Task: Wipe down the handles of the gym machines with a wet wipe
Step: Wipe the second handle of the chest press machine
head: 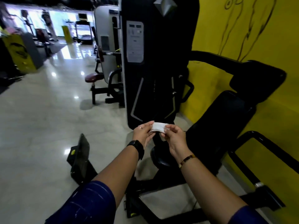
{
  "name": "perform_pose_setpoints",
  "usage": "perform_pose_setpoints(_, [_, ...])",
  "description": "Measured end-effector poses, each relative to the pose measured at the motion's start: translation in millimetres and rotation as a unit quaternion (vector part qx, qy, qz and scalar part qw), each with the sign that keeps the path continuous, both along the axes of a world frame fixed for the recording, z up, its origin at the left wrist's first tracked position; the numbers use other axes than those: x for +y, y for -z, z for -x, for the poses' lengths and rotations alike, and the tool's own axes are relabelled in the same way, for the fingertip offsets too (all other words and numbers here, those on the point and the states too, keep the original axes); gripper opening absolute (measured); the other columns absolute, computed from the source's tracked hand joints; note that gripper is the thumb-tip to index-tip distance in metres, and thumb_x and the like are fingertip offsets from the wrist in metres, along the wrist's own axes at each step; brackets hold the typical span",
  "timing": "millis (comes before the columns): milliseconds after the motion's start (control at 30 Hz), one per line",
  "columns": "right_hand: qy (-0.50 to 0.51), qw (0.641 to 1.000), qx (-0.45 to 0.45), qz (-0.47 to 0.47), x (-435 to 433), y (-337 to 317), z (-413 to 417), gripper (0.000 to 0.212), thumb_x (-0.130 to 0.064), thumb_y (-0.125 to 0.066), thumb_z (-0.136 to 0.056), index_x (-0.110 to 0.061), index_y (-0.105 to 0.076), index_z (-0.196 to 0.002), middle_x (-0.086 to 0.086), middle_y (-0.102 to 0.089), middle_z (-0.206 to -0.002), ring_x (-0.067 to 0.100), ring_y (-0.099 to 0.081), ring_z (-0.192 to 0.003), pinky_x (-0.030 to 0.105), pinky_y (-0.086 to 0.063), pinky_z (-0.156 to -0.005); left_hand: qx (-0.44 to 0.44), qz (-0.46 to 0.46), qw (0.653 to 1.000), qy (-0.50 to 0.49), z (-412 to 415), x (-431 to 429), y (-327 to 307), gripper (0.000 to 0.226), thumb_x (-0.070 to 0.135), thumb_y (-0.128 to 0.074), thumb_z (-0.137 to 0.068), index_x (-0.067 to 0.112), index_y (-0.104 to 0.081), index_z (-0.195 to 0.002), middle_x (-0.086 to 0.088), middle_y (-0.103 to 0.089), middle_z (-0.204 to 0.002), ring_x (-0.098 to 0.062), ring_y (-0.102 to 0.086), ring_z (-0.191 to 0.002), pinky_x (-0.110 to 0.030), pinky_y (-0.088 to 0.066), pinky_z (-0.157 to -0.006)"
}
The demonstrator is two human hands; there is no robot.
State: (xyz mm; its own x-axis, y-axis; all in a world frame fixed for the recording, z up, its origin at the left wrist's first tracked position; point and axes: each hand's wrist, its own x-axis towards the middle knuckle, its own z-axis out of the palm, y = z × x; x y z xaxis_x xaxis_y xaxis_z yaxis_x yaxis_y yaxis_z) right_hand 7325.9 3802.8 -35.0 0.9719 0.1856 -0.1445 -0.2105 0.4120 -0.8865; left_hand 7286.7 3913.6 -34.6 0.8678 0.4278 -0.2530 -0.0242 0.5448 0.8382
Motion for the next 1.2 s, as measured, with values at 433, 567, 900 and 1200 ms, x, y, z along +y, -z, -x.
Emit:
perform_pose_setpoints(433, [-0.146,0.989,0.036,-0.002,207.5,-8.7,60.7,0.022,0.018,-0.047,-0.089,0.006,-0.061,-0.101,0.016,-0.062,-0.091,0.02,-0.061,-0.078,0.017,-0.055,-0.063,-0.017,0.011,0.993,-0.116,93.8,200.8,-4.8,0.029,-0.01,-0.049,-0.093,0.002,-0.06,-0.117,-0.012,-0.065,-0.097,-0.019,-0.063,-0.086,-0.025,-0.055,-0.081])
perform_pose_setpoints(567, [-0.158,0.985,0.067,-0.028,280.1,-14.8,82.1,0.019,0.01,-0.046,-0.089,0.001,-0.062,-0.096,0.011,-0.059,-0.079,0.014,-0.057,-0.07,0.021,-0.053,-0.069,-0.024,0.037,0.986,-0.158,116.9,266.1,-11.2,0.01,0.01,-0.057,-0.094,0.008,-0.064,-0.101,-0.009,-0.062,-0.093,-0.02,-0.063,-0.08,-0.027,-0.057,-0.076])
perform_pose_setpoints(900, [-0.204,0.969,0.106,-0.094,437.0,-3.3,121.3,0.02,-0.011,-0.048,-0.096,-0.004,-0.065,-0.09,0.007,-0.062,-0.086,0.016,-0.058,-0.072,0.024,-0.057,-0.066,-0.045,0.081,0.976,-0.195,170.2,414.5,-10.8,0.038,0.037,-0.041,-0.098,0.009,-0.066,-0.103,-0.009,-0.066,-0.102,-0.022,-0.063,-0.087,-0.032,-0.051,-0.087])
perform_pose_setpoints(1200, [-0.226,0.96,0.125,-0.107,545.3,3.3,99.1,0.021,-0.014,-0.049,-0.094,-0.003,-0.067,-0.09,0.009,-0.064,-0.097,0.018,-0.059,-0.08,0.031,-0.053,-0.088,-0.043,0.094,0.97,-0.218,150.4,520.1,-0.8,0.04,0.041,-0.042,-0.097,0.01,-0.064,-0.105,-0.011,-0.065,-0.104,-0.026,-0.063,-0.094,-0.034,-0.051,-0.09])
